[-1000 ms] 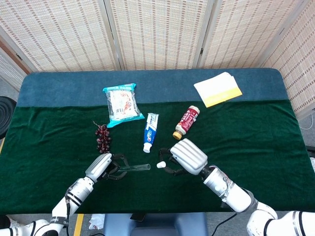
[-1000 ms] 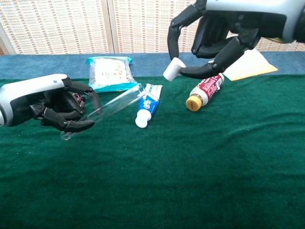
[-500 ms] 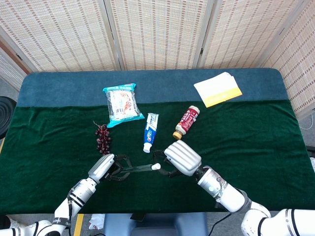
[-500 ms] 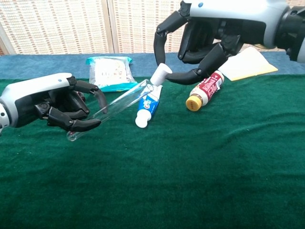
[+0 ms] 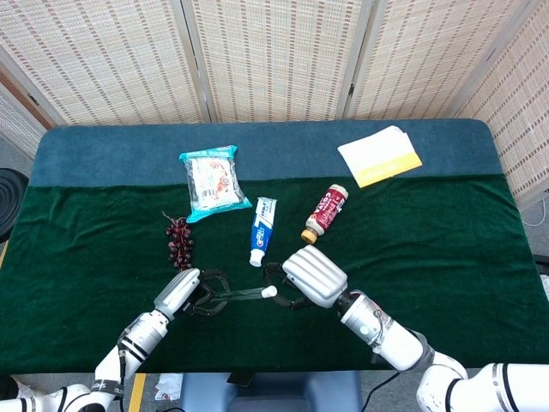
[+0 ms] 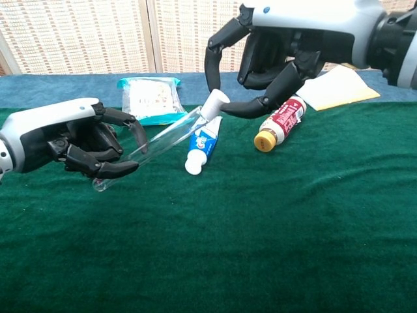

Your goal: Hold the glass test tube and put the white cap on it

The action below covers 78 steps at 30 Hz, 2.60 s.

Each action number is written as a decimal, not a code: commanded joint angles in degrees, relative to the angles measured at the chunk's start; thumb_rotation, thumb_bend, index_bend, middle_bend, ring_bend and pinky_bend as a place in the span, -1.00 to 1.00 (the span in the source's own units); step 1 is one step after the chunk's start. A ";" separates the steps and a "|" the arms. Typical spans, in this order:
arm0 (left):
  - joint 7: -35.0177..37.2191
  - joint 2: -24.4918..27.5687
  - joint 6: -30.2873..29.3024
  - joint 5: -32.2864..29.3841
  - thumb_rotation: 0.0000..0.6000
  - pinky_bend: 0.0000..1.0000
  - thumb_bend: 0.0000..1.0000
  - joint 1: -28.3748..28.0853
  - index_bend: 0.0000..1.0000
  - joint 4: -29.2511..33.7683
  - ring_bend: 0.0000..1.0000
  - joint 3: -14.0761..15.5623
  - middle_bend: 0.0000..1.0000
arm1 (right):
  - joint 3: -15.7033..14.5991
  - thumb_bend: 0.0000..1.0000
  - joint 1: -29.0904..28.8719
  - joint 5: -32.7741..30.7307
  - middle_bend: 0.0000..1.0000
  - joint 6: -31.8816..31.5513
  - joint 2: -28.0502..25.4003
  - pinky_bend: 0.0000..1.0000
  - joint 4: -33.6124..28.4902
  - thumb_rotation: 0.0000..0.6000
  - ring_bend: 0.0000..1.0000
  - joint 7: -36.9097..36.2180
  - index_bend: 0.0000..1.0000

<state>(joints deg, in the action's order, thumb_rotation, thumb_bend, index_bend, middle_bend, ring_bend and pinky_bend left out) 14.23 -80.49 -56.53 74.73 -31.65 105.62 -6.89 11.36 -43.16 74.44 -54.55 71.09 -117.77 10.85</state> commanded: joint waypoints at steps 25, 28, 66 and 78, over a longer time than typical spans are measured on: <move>-3.85 -0.12 -1.12 -2.02 1.00 0.92 0.16 -0.23 0.39 0.47 0.94 -0.34 1.00 | -0.65 0.22 -2.69 -4.20 1.00 0.66 2.31 1.00 1.01 0.94 1.00 4.86 0.50; -4.44 -0.17 -1.52 -2.27 1.00 0.92 0.16 -0.02 0.39 0.29 0.94 -0.23 1.00 | -0.91 0.22 -2.90 -4.89 1.00 0.67 2.52 1.00 1.09 0.94 1.00 5.66 0.50; -4.68 0.44 -0.75 -3.13 1.00 0.92 0.16 0.13 0.41 -0.75 0.94 0.03 1.00 | -2.23 0.10 -4.42 -6.21 1.00 -1.21 7.76 1.00 5.31 0.94 1.00 9.39 -0.54; -11.86 1.43 -1.74 -4.16 1.00 0.92 0.16 -0.13 0.41 -3.60 0.94 0.50 1.00 | -1.58 -0.03 -0.10 -2.82 1.00 -6.40 0.07 1.00 1.37 0.95 1.00 5.61 -0.70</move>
<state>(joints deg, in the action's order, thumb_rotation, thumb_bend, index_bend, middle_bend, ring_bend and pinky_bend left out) 4.94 -78.96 -57.84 71.14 -31.59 102.95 -6.65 9.59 -44.47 70.75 -59.62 72.78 -115.44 17.46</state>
